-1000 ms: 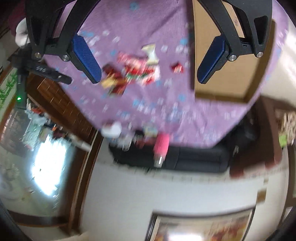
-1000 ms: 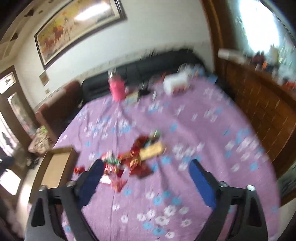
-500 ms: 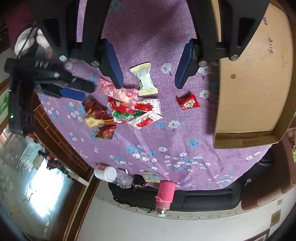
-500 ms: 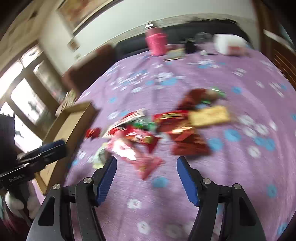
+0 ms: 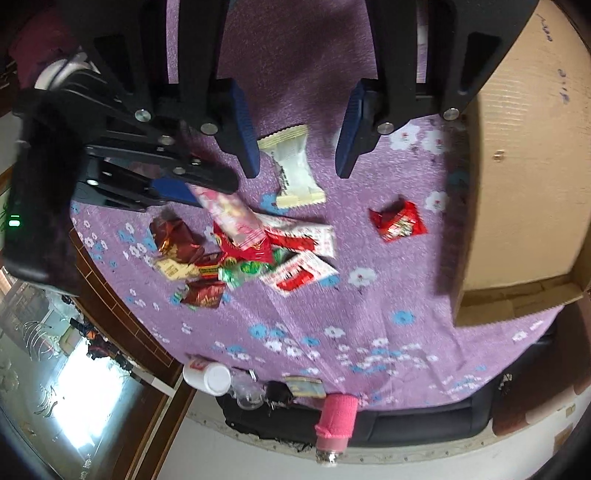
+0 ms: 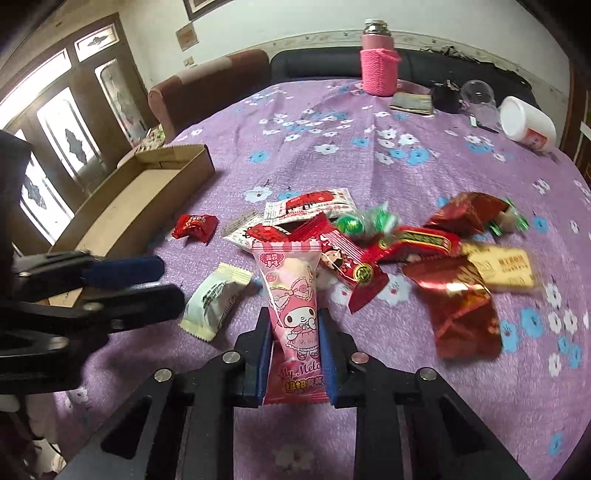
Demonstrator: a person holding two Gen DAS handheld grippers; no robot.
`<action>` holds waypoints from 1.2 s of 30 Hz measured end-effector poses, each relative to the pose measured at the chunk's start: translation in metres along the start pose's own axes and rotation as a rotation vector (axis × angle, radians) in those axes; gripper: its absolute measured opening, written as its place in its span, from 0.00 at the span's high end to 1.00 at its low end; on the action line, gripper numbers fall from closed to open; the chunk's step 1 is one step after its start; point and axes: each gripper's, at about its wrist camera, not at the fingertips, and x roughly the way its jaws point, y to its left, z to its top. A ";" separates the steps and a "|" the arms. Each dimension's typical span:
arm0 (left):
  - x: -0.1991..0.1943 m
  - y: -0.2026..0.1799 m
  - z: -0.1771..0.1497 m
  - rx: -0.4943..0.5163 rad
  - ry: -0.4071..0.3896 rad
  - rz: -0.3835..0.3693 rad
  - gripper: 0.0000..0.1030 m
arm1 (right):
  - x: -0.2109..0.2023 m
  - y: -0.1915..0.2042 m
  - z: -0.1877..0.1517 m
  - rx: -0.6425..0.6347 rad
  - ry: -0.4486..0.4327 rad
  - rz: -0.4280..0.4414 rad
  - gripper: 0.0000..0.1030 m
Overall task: Organize snacks
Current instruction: 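Grasp the white sachet with the left tool while the right tool grasps the pink bar, then carry both snacks to the cardboard box and open both tools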
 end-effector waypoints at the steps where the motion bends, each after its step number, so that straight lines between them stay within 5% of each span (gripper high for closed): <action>1: 0.005 -0.003 0.000 0.007 0.010 0.003 0.60 | -0.004 -0.005 -0.002 0.023 -0.010 0.005 0.76; 8: 0.034 -0.016 0.007 0.043 0.024 0.066 0.60 | -0.014 -0.027 -0.007 0.129 -0.048 0.043 0.76; 10: 0.037 -0.022 0.008 0.073 0.014 0.107 0.71 | -0.015 -0.028 -0.008 0.136 -0.052 0.050 0.76; 13: 0.038 -0.029 0.003 0.117 -0.007 0.153 0.71 | -0.018 -0.028 -0.008 0.136 -0.068 0.045 0.76; 17: 0.029 -0.026 0.000 0.080 -0.014 0.107 0.76 | -0.021 -0.030 -0.009 0.155 -0.085 0.042 0.76; 29: -0.075 0.019 -0.013 -0.065 -0.171 -0.027 0.81 | -0.063 0.028 0.002 0.114 -0.141 0.076 0.76; 36: -0.114 0.086 -0.014 -0.160 -0.230 0.059 0.81 | -0.057 0.093 0.028 0.040 -0.108 0.154 0.75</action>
